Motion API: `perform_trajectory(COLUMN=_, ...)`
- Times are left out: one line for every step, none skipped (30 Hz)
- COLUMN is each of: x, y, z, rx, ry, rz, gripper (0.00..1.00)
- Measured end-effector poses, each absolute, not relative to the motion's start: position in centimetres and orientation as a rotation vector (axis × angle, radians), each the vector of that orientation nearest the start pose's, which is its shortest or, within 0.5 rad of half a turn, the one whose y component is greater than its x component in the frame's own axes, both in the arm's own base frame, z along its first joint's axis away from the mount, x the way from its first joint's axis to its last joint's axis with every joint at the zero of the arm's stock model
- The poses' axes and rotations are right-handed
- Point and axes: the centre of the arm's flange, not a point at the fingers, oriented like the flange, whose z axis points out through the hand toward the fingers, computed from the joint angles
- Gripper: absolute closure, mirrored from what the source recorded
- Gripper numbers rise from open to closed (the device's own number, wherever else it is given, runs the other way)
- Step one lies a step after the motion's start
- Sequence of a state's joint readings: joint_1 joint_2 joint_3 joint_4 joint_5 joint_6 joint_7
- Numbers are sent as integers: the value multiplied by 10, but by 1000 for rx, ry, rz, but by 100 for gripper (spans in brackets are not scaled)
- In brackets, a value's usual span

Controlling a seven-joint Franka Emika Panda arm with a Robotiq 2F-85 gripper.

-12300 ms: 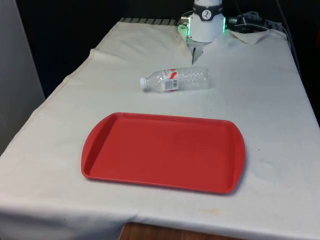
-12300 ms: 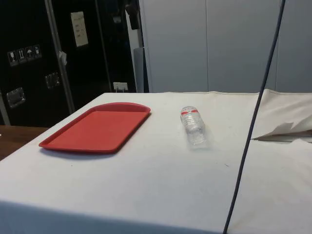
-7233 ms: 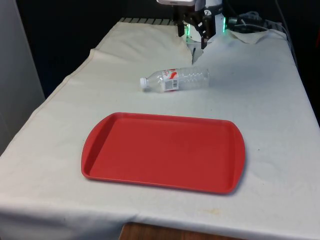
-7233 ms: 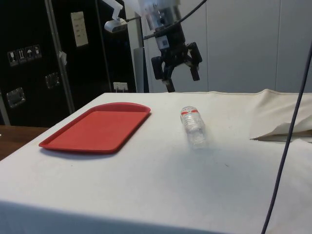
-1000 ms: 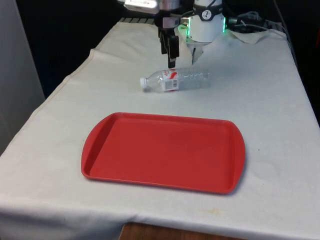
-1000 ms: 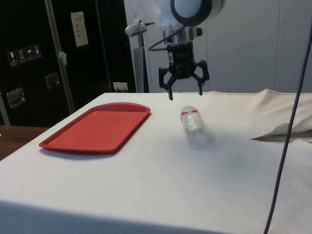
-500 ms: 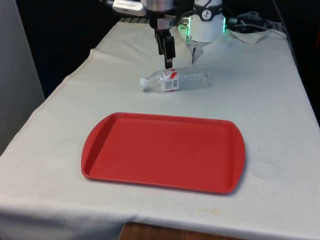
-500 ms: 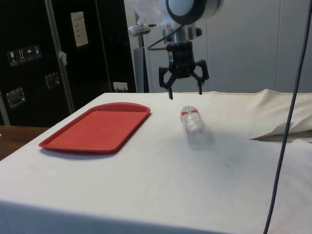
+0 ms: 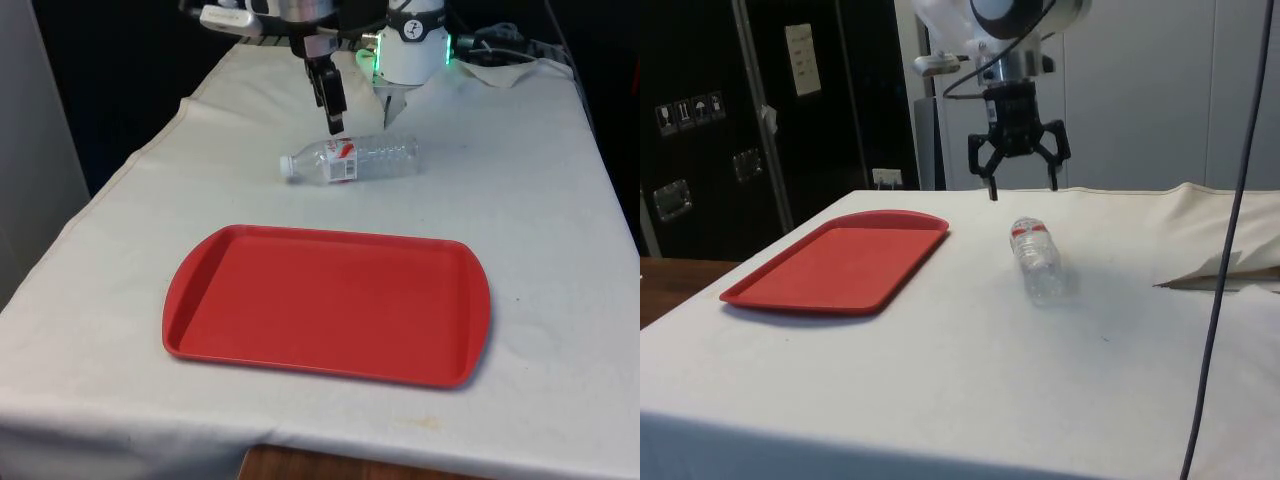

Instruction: Place the bottle upright on the tray.

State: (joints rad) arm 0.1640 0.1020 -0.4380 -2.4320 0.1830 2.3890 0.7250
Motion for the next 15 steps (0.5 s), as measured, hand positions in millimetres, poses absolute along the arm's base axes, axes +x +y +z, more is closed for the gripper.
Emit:
perform_trajectory(x=456, y=-130, z=257, rx=-2598, ry=1669, rz=233, gripper=0)
perform_trajectory(x=456, y=-130, z=257, rx=-2595, ry=1665, rz=241, gripper=0)
perform_trajectory(x=456, y=-132, z=257, rx=-2592, ry=1664, rz=250, gripper=0)
perform_trajectory(x=456, y=-132, z=257, rx=-2592, ry=1664, rz=250, gripper=0)
perform_trajectory(x=457, y=-132, z=258, rx=-2587, ry=1662, rz=258, gripper=0)
perform_trajectory(x=457, y=-134, z=258, rx=-2582, ry=1657, rz=275, gripper=0)
perform_trajectory(x=457, y=-135, z=258, rx=-2579, ry=1656, rz=284, gripper=0)
perform_trajectory(x=457, y=-135, z=258, rx=-2579, ry=1656, rz=284, gripper=0)
perform_trajectory(x=457, y=-136, z=258, rx=-2575, ry=1654, rz=291, gripper=0)
perform_trajectory(x=457, y=-137, z=258, rx=-2572, ry=1649, rz=301, gripper=0)
perform_trajectory(x=458, y=-138, z=258, rx=-2568, ry=1646, rz=307, gripper=0)
perform_trajectory(x=458, y=-139, z=259, rx=-2563, ry=1643, rz=314, gripper=0)
perform_trajectory(x=458, y=-139, z=259, rx=-2563, ry=1643, rz=314, gripper=0)
perform_trajectory(x=458, y=-140, z=258, rx=-2560, ry=1642, rz=325, gripper=0)
perform_trajectory(x=459, y=-142, z=258, rx=-2552, ry=1636, rz=342, gripper=0)
